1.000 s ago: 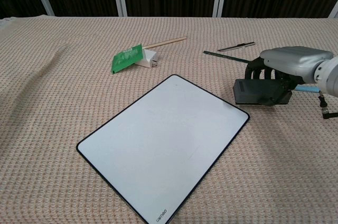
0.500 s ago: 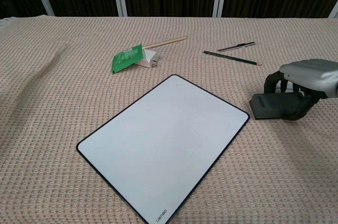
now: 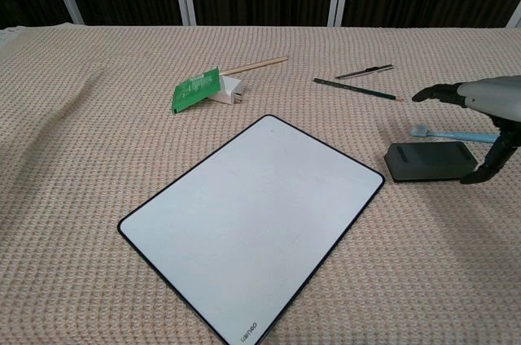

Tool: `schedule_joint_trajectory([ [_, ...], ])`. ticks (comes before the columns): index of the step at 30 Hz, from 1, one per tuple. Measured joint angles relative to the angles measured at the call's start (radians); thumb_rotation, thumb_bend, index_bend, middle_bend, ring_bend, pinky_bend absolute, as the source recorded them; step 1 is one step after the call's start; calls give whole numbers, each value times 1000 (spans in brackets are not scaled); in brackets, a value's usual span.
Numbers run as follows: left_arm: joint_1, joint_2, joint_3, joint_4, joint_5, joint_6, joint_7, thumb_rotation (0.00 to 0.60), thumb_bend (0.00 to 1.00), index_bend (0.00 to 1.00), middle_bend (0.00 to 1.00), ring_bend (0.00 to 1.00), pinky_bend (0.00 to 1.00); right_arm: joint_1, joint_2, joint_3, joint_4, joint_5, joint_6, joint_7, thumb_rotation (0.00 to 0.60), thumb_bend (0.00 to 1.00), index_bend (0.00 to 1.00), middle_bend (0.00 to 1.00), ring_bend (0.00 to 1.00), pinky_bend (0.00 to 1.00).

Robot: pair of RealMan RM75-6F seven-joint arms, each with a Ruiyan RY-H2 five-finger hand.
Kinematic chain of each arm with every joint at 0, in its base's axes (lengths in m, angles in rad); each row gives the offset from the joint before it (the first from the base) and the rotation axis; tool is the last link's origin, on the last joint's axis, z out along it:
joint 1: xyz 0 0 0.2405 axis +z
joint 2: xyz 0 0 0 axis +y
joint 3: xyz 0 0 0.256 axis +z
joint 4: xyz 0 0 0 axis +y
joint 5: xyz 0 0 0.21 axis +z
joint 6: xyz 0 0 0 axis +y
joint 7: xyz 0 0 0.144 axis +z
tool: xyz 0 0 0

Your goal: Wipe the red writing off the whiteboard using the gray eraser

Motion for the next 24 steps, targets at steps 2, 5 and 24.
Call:
schedule_joint_trajectory([
  [2, 0, 0, 0, 0, 0, 0, 0, 600, 489, 104, 8, 0, 0, -20, 37, 2, -42, -18, 36, 17, 600, 63, 0, 4, 0, 150],
  [5, 0, 0, 0, 0, 2, 1, -1, 600, 489, 104, 8, 0, 0, -63, 87, -5, -89, -70, 104, 44, 600, 63, 0, 4, 0, 150],
  [24, 7, 1, 9, -8, 21, 13, 2, 600, 489, 104, 8, 0, 0, -425, 79, -119, -15, -437, 595, 183, 600, 64, 0, 0, 0, 148],
])
